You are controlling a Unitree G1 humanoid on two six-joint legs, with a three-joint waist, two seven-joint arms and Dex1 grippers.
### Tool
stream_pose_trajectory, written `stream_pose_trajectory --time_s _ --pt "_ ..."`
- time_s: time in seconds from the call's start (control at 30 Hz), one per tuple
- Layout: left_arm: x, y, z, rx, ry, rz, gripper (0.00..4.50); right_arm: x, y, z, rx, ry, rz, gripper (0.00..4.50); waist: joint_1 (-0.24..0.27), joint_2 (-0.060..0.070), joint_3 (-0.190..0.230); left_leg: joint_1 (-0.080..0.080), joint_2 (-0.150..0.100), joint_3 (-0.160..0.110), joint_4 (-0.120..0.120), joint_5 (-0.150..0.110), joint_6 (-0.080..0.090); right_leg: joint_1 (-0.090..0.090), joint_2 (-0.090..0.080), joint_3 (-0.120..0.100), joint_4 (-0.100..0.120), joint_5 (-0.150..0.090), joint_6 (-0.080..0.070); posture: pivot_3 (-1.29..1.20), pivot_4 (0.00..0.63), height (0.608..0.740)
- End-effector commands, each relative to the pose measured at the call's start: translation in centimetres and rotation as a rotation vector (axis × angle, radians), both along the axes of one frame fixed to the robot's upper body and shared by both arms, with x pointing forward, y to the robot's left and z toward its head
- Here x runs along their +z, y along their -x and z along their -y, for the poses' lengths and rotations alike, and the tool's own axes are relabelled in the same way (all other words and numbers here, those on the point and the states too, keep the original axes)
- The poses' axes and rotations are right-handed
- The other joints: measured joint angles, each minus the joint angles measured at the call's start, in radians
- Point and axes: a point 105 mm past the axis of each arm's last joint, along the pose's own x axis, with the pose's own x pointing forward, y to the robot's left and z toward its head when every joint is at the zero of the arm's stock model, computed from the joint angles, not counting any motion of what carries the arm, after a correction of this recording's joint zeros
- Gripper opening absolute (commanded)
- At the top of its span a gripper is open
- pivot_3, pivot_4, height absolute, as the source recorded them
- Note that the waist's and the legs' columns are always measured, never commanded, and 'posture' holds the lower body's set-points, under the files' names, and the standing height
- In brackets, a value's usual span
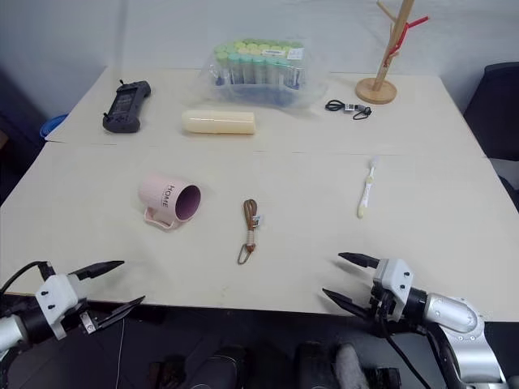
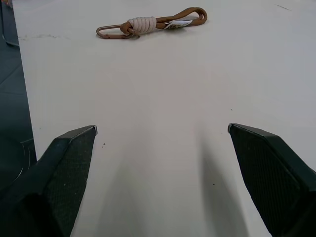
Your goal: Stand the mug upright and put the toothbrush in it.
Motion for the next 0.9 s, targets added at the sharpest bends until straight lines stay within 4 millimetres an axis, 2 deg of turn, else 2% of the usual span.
stream_pose_trajectory --time_s 0.03,0.67,0.8,0.9 --pt "0.4 -0.1 0.2 -0.006 0.011 0.018 4.5 0.8 -0.1 -0.1 -0.007 -0.011 0.046 4.45 0.0 0.0 0.0 0.0 0.0 0.0 0.0 0.0 0.0 0.0 0.0 0.0 0.0 0.0 0.0 0.0 0.15 0.74" --pt "1.1 -0.1 0.2 -0.029 0.112 -0.023 4.5 1.3 -0.7 -1.1 0.008 -0.044 0.064 4.45 -0.001 0.0 0.0 0.0 0.0 0.0 0.0 0.0 0.0 0.0 0.0 0.0 0.0 0.0 0.0 0.0 0.15 0.74" --pt "1.8 -0.5 0.3 -0.033 0.158 -0.016 4.5 1.7 -1.0 -2.1 0.028 -0.075 0.051 4.45 -0.001 0.0 0.0 0.0 0.0 0.0 0.0 0.0 0.0 0.0 0.0 0.0 0.0 0.0 0.0 0.0 0.15 0.74" --pt "2.3 -0.6 0.4 -0.043 0.185 -0.002 4.5 2.2 -1.3 -3.9 0.087 -0.071 0.007 4.45 -0.003 0.0 0.0 0.0 0.0 0.0 0.0 0.0 0.0 0.0 0.0 0.001 0.0 0.0 0.0 0.0 0.15 0.74"
